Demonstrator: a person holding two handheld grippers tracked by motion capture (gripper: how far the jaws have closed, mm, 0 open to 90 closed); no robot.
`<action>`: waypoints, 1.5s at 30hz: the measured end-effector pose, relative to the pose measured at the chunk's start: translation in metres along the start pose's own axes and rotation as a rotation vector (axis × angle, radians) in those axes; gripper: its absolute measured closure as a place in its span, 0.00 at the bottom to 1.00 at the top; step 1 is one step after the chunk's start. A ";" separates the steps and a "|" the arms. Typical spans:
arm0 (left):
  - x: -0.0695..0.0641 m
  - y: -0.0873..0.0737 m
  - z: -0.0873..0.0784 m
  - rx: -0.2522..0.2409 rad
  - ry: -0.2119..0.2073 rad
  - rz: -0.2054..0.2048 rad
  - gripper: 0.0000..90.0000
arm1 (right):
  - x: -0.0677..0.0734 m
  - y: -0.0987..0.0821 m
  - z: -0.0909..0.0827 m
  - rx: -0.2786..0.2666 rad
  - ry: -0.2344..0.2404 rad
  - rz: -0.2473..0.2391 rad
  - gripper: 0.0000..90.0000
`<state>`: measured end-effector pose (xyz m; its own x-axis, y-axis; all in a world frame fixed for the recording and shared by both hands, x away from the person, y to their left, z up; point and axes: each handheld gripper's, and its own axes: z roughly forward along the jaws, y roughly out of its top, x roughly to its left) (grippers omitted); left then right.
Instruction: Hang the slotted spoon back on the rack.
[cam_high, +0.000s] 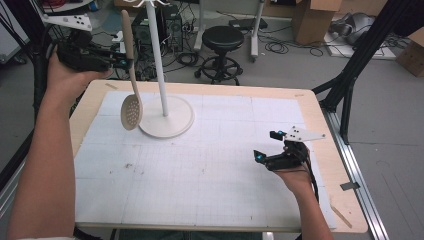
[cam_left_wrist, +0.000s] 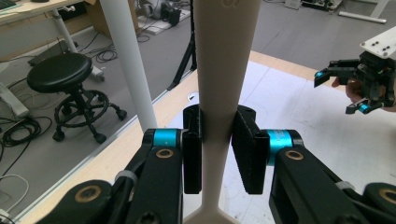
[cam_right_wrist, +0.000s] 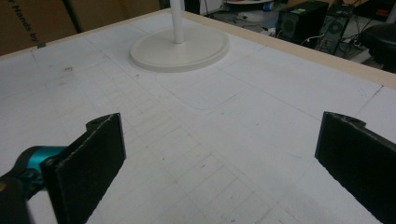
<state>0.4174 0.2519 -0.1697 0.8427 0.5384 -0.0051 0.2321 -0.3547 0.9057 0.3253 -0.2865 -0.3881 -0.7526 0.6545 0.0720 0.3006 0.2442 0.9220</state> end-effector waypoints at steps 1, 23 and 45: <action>0.001 0.002 0.001 0.004 0.001 0.000 0.83 | 0.000 0.000 0.000 -0.001 0.002 0.000 0.01; 0.021 0.015 0.012 0.061 0.085 -0.059 0.83 | -0.001 -0.001 0.000 -0.001 0.003 -0.001 0.01; 0.034 0.016 0.023 0.100 0.114 -0.081 0.83 | -0.002 -0.002 0.001 0.001 0.013 0.009 0.01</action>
<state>0.4611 0.2469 -0.1649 0.7597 0.6499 -0.0230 0.3492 -0.3778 0.8575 0.3267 -0.2879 -0.3903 -0.7577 0.6470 0.0852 0.3077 0.2391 0.9209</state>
